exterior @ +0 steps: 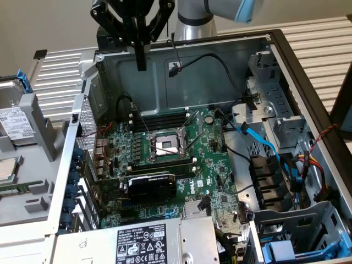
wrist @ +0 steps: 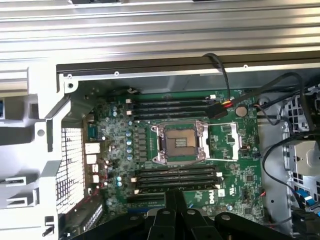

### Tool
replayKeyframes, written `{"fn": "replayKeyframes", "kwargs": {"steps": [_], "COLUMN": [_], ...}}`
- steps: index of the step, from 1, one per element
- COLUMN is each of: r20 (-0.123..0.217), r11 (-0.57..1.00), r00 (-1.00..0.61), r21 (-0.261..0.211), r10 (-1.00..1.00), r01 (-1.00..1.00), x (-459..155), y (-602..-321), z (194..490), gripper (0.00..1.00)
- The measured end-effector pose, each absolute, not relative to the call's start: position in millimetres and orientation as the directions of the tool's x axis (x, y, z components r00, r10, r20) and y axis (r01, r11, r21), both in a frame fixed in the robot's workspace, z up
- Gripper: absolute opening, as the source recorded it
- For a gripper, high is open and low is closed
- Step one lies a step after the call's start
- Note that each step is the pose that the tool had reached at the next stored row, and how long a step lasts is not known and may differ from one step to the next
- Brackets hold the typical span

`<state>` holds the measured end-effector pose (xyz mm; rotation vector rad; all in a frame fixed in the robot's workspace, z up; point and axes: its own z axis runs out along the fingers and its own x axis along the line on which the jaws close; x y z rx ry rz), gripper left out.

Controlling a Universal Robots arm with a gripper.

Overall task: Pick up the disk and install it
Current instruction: 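Reach for the disk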

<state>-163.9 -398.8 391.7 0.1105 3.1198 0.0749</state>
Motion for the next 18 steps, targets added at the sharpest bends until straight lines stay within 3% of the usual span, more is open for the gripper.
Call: {"fn": "replayKeyframes", "kwargs": {"steps": [13,18], "r20": [-0.017,-0.017], "r11": [0.996,0.996], "r00": [-0.997,-0.997], "r21": [0.049,0.046], "r10": [0.071,0.071], "r01": [0.070,0.070], "x": [-228,-238], "y": [-399,-386], "z": [391,391], "gripper": [0.11,0.11]}}
